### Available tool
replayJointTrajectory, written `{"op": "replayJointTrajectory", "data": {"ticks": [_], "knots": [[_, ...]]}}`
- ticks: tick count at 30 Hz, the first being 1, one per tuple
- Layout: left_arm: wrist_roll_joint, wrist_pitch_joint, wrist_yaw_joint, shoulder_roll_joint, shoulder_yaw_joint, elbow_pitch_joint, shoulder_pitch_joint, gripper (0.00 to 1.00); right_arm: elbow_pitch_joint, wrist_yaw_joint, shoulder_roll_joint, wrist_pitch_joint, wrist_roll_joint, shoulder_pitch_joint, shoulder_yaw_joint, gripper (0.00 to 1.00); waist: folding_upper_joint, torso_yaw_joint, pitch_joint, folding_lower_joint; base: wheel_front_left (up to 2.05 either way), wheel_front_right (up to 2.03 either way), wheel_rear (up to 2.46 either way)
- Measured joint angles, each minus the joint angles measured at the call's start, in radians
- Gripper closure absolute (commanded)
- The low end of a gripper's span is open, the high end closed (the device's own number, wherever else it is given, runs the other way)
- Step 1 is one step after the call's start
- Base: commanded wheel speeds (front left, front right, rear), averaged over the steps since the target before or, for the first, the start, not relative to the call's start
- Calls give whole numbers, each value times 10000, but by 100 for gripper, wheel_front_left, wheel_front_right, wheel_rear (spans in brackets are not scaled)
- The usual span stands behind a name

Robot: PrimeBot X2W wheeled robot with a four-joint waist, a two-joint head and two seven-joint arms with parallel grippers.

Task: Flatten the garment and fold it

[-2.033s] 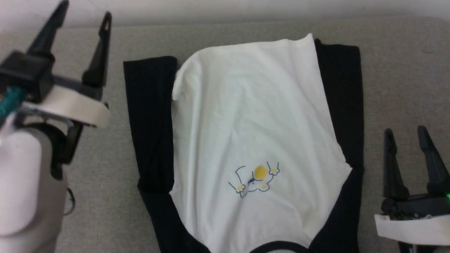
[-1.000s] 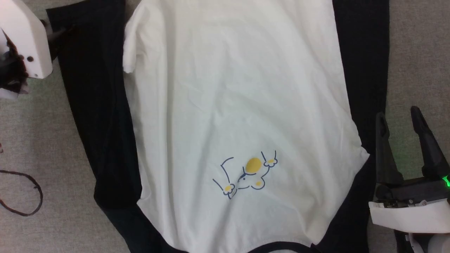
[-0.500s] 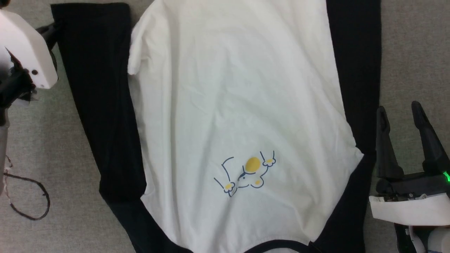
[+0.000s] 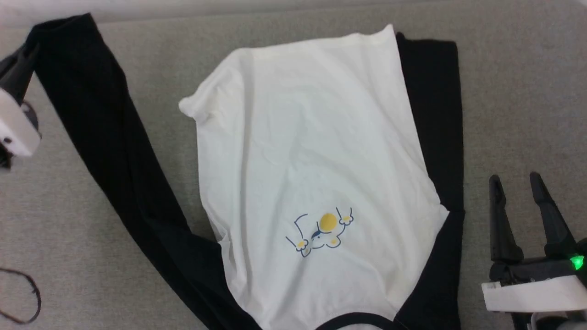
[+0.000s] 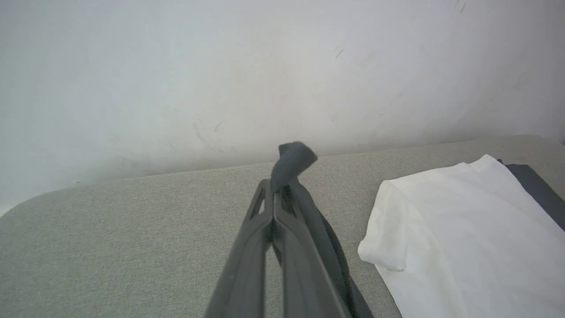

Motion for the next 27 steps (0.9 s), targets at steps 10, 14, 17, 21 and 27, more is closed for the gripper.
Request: {"op": "replayJointTrajectory", "data": {"ticks": [10,14,17,21,27], "knots": [[-464,50,978,648,1315,-2004,2980,100,199,0,0,-15,236,713,-153,0,0,385,-1671,-2,0,0,0],[-698,148,1392,721,1896,-2592,4019,100,207,0,0,-12,324,977,-209,0,0,577,-2217,-1,0,0,0],[-894,207,1655,744,2370,-2830,4772,100,192,0,0,10,368,1105,-255,0,0,718,-2563,0,0,0,0],[-1047,270,1919,815,3032,-2897,5737,100,163,0,0,15,382,1221,-276,0,0,882,-2928,0,0,0,0],[-1229,167,2015,842,3789,-2865,6827,100,96,0,0,104,380,1259,-278,0,0,1053,-3163,1,0,0,0]]}}
